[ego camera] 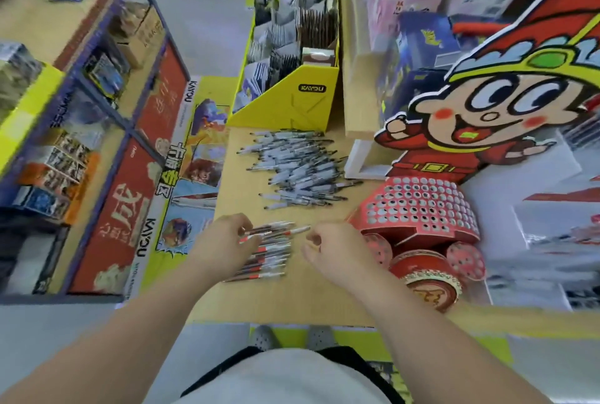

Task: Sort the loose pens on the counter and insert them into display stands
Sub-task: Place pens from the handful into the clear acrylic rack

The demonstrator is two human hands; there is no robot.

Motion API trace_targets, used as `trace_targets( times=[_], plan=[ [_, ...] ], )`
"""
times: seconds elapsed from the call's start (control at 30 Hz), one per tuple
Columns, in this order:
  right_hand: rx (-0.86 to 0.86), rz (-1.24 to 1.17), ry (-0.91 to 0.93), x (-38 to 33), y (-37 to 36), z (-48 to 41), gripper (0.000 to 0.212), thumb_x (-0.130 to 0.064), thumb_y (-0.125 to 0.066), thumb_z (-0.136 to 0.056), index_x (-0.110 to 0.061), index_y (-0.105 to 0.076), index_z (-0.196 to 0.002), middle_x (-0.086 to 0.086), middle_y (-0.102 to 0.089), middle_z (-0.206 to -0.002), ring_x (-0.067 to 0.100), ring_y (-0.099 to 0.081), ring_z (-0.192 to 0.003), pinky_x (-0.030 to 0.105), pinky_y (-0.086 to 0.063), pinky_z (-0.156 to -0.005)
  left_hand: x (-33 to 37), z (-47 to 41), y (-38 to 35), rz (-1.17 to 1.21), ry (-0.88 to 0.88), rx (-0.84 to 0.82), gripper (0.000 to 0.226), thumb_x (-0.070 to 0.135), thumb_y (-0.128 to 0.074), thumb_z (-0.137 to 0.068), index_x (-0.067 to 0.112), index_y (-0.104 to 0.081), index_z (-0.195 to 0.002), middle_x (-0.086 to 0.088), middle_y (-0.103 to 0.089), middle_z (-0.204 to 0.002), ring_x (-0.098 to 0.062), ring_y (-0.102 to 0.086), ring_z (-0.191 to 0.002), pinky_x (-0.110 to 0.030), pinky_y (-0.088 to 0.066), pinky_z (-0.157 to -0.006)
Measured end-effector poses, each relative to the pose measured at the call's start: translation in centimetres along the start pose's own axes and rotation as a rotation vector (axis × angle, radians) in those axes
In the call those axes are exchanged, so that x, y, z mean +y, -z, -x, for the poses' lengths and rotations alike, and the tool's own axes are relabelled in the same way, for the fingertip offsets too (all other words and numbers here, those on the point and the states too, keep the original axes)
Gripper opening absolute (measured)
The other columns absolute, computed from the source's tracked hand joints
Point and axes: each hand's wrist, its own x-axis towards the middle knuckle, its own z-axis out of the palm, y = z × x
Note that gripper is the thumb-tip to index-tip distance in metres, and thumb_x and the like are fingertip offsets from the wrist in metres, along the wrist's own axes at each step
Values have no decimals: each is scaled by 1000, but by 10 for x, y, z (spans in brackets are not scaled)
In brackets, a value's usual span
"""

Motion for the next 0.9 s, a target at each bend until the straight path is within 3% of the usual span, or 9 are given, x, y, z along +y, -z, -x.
trace_targets(
  times=[0.23,0.37,0.47,0.57,0.7,0.8,0.83,0.9],
  plan=[
    [-89,-81,-33,4,-39,-15,26,-38,-60,-95,-14,-71,-100,1,-69,-95,20,-63,-86,36,-54,-76,-31,-6,2,-138,4,-48,43,56,-60,-94,23,-58,-122,0,-60,-120,-17,-59,-92,-32,-51,-75],
    [-103,-116,-129,2,-57,-24,27,-40,-60,-95,-15,-69,-92,-1,-67,-86,20,-62,-80,37,-53,-73,-53,-34,7,-228,-69,-94,49,59,-61,-92,26,-55,-128,0,-60,-122,-20,-58,-101,-35,-52,-81],
    [-73,-177,-290,2,-74,-30,23,-40,-63,-94,-18,-71,-95,-6,-68,-89,17,-63,-84,32,-49,-72,-67,-65,6,-249,-167,-170,57,57,-62,-91,24,-53,-136,-3,-59,-128,-23,-59,-109,-34,-48,-88],
    [-39,-262,-562,-6,-98,-24,27,-43,-65,-92,-18,-72,-99,-2,-70,-97,20,-65,-92,32,-49,-78,-78,-93,7,-300,-300,-293,65,62,-59,-90,24,-49,-142,-4,-56,-136,-24,-56,-120,-38,-48,-97],
    [53,-435,-813,-37,-130,-12,40,-49,-61,-94,-12,-70,-104,3,-69,-98,18,-57,-81,26,-39,-70,-77,-124,12,-320,-445,-436,69,54,-62,-93,16,-44,-147,-9,-51,-141,-29,-52,-124,-36,-47,-96],
    [130,-574,-973,-57,-153,-11,54,-52,-60,-93,-2,-67,-75,21,-67,-78,33,-63,-67,30,-42,-59,-67,-135,7,-343,-492,-506,75,51,-68,-90,14,-41,-149,-10,-47,-143,-30,-51,-126,-35,-45,-98],
    [153,-628,-1019,-64,-162,-11,57,-54,-61,-91,-6,-58,-61,23,-60,-64,35,-61,-59,32,-44,-58,-65,-137,3,-348,-499,-528,76,51,-70,-88,13,-41,-148,-10,-47,-142,-30,-52,-124,-35,-45,-96],
    [231,-730,-1076,-76,-175,-15,58,-55,-63,-87,-16,-41,-52,16,-47,-52,33,-54,-50,34,-40,-57,-61,-139,-4,-353,-511,-545,74,55,-72,-85,13,-48,-140,-10,-50,-134,-29,-55,-116,-34,-46,-90]
  ],
)
